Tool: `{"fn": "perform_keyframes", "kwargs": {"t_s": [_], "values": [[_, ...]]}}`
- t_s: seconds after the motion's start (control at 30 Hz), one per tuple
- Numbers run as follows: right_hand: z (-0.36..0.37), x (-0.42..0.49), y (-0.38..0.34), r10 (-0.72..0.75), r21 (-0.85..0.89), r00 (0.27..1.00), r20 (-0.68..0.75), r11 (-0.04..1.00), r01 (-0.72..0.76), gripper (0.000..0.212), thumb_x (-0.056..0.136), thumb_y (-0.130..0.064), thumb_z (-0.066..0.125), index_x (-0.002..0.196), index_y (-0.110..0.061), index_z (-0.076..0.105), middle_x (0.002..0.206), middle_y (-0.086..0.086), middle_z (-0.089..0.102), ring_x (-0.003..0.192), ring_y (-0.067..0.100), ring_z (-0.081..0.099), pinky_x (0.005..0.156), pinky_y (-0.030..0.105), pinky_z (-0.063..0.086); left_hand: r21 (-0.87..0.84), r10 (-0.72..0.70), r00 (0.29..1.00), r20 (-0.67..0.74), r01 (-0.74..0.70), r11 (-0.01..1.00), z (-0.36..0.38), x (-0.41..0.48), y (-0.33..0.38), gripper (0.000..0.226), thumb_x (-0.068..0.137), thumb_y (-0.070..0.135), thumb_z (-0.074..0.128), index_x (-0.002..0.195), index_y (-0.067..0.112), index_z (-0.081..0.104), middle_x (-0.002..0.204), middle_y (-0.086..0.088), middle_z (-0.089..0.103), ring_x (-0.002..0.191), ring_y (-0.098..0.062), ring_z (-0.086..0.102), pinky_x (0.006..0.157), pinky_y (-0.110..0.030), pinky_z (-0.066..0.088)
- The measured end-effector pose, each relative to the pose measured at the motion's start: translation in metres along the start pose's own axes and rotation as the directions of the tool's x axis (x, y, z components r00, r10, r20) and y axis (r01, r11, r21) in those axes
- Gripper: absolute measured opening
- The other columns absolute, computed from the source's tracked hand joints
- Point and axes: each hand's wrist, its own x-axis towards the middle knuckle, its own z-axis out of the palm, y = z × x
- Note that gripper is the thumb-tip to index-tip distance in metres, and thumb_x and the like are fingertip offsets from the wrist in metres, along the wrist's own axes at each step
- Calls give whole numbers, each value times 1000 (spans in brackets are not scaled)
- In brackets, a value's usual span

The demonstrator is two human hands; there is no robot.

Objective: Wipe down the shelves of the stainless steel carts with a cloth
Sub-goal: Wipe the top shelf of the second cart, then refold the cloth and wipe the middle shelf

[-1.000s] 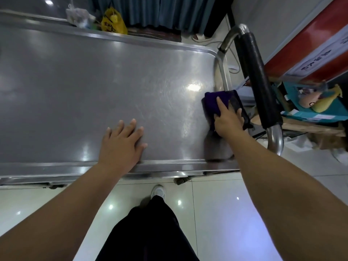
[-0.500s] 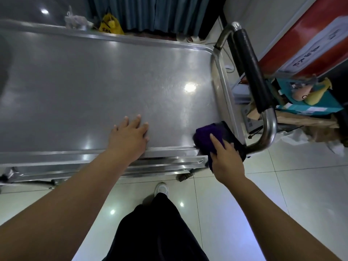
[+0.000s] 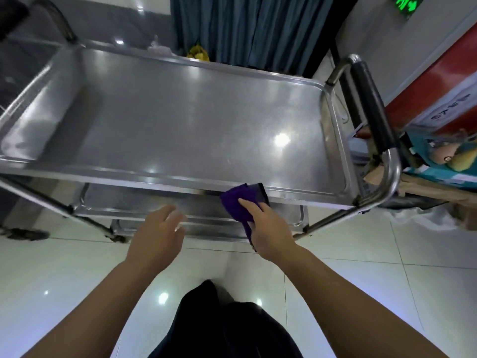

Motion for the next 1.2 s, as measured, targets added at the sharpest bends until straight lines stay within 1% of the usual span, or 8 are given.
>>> {"fn": "perform_keyframes", "kwargs": {"t_s": [0.2, 0.33, 0.47, 0.57, 0.73, 0.93, 1.1, 1.2], "values": [[18, -34, 17, 9, 11, 963, 271, 1000, -13, 49, 96, -15, 42, 142, -32, 34, 136, 5, 47, 114, 24, 51, 94, 33, 45, -44, -259, 956, 141, 267, 963, 12, -72, -26, 32, 93, 32, 51, 121, 20, 59, 128, 2, 52, 111, -20, 55, 89, -35, 47], [36, -65, 22, 45, 34, 939, 340, 998, -60, 50, 95, -14, 43, 141, -33, 36, 137, 4, 46, 117, 23, 49, 97, 35, 43, -61, -337, 908, 248, 362, 930, 30, -114, -23, 32, 94, 36, 48, 123, 24, 57, 125, 4, 55, 109, -16, 55, 90, -31, 45], [46, -91, 8, -32, 191, 957, 287, 981, -25, 50, 90, -8, 52, 135, -31, 46, 133, -2, 49, 115, 16, 49, 96, 32, 44, -231, -351, 875, 332, 436, 870, 39, -138, -8, 31, 93, 42, 47, 120, 31, 58, 116, 8, 61, 98, -8, 57, 81, -25, 44], [45, -103, -17, -114, 433, 953, 280, 901, -20, 53, 86, -2, 59, 128, -35, 52, 124, -10, 51, 105, 13, 54, 81, 23, 49, -493, -299, 869, 393, 474, 729, 32, -144, -2, 36, 89, 44, 53, 125, 45, 49, 115, 13, 57, 90, 1, 57, 71, -16, 41], [45, -104, -68, -248, 648, 928, 278, 762, 9, 69, 76, 5, 69, 127, -38, 51, 129, -11, 49, 113, 5, 51, 85, 26, 54, -665, -159, 878, 451, 449, 596, 1, -139, -17, 42, 82, 46, 65, 107, 69, 41, 107, 12, 55, 91, -5, 60, 74, -27, 49], [66, -85, -136, -231, 716, 921, 313, 694, -70, 78, 65, -5, 78, 124, -46, 49, 125, -16, 47, 106, 9, 56, 79, 33, 57, -750, -103, 866, 488, 477, 458, -40, -135, -83, 39, 71, 40, 69, 103, 55, 53, 110, 10, 58, 93, -13, 65, 79, -33, 54], [101, -62, -191, -196, 817, 922, 334, 549, -179, 72, 76, -21, 76, 134, -37, 37, 123, -8, 48, 103, 8, 60, 75, 26, 54, -774, -72, 883, 464, 443, 452, -62, -130, -152, 26, 79, 3, 67, 94, 22, 59, 100, 4, 61, 82, -17, 63, 81, -36, 50], [117, -42, -216, -83, 671, 933, 351, 717, -189, 57, 83, -23, 70, 132, -31, 41, 117, -8, 49, 98, 9, 59, 77, 26, 54, -799, -23, 880, 474, 441, 409, -71, -125, -186, 22, 70, -2, 62, 83, 14, 54, 85, -2, 57, 77, -21, 53, 73, -37, 41]]}}
